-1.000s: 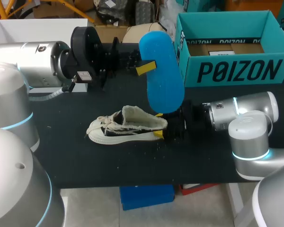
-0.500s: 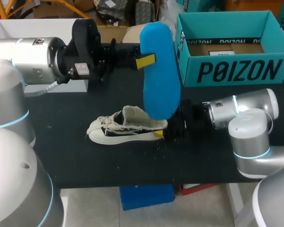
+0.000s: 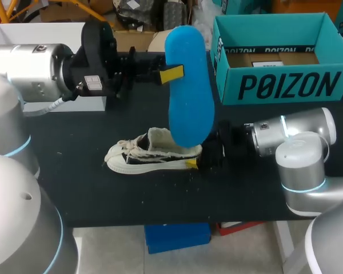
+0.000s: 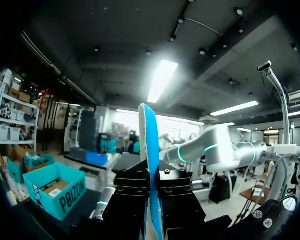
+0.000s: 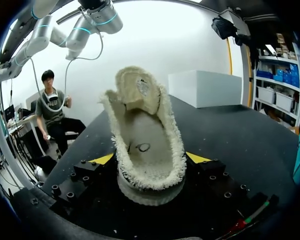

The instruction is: Take the shoe out of the shoebox, open the shoe tongue, remove and reinsert the insole, then place the shoe into the shoebox

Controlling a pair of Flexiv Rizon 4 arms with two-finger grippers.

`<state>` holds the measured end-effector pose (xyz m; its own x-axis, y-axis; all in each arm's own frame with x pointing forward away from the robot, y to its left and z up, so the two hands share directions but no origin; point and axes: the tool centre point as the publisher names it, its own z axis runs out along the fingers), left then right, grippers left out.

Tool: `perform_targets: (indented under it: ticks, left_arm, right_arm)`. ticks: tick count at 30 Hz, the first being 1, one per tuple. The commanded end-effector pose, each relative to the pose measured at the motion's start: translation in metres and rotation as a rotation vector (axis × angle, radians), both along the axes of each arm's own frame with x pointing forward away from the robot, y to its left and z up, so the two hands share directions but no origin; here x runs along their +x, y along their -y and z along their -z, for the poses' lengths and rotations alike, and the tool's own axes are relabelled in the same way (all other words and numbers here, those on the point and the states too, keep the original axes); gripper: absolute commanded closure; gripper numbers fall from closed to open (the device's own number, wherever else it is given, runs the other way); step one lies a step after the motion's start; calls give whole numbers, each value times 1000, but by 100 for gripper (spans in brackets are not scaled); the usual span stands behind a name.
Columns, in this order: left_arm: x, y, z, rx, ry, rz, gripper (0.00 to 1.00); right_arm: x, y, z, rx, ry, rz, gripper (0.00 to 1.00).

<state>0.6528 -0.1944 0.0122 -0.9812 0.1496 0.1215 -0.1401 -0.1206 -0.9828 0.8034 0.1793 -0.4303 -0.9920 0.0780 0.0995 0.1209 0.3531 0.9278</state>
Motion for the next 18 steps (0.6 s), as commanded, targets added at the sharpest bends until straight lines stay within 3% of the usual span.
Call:
perform_targets:
  ticks: [1,10,18]
  left_arm:
    - [-2,-1,1,3,0,-2,100]
    - [-2,-1,1,3,0,-2,100]
    - [-2,-1,1,3,0,-2,100]
  right_arm:
    - [-11,12,-1,-58,8,-11,0]
    - [-5,43,-42,-360,16,-173,0]
    - [5,50,-71,-638,90,-219,0]
